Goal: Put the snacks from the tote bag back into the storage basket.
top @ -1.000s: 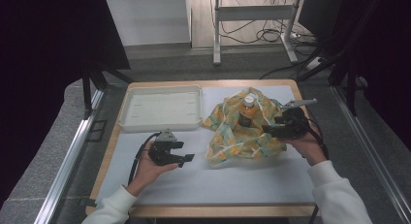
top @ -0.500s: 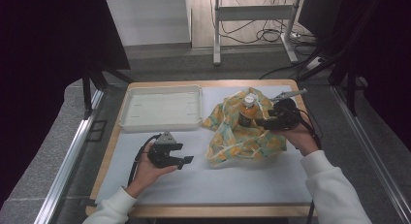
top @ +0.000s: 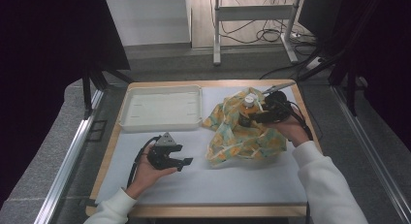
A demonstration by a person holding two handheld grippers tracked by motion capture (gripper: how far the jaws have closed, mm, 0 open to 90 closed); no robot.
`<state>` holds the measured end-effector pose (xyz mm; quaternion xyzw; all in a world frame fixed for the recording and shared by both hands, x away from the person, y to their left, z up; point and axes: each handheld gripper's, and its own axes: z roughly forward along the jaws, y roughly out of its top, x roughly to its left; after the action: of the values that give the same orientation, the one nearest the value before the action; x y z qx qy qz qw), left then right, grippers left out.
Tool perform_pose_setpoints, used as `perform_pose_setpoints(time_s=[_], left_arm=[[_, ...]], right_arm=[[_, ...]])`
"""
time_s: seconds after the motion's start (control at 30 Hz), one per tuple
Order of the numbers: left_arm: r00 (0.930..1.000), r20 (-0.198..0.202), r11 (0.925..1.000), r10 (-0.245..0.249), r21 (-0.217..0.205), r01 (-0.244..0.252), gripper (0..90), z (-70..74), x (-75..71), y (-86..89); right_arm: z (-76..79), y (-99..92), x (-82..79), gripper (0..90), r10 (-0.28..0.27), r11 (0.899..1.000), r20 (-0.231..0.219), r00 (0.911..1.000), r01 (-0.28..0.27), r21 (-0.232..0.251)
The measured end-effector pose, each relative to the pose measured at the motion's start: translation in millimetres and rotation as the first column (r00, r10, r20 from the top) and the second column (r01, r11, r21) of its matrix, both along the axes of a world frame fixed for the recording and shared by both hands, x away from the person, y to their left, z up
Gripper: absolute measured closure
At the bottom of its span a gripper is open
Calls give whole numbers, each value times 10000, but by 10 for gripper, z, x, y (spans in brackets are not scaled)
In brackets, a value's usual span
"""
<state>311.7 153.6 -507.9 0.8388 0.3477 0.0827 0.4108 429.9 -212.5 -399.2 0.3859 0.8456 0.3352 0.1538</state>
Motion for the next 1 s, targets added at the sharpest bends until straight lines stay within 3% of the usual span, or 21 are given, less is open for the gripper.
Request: perform_pose_setpoints(time_s=[0.3, 0.6, 0.73, 1.0], left_arm=[[10000, -12, 10000, -23, -24, 23, 318, -1, -1, 5], [10000, -24, 9999, -37, -99, 37, 315, 3, 2, 32], [10000, 64, 9999, -51, -97, 51, 314, 16, -8, 37], [9999, 90, 9998, -144, -102, 145, 312, 27, -26, 31]], right_arm=[[-14, 205, 171, 248, 88, 9988, -133, 9999, -95, -485], [-178, 373, 392, 246, -95, 9939, -827, 9965, 3, -1102], [-222, 403, 425, 293, -67, 9924, -981, 9951, -54, -1226], [-187, 394, 425, 301, -34, 9906, -1195, 9928, -130, -1362]])
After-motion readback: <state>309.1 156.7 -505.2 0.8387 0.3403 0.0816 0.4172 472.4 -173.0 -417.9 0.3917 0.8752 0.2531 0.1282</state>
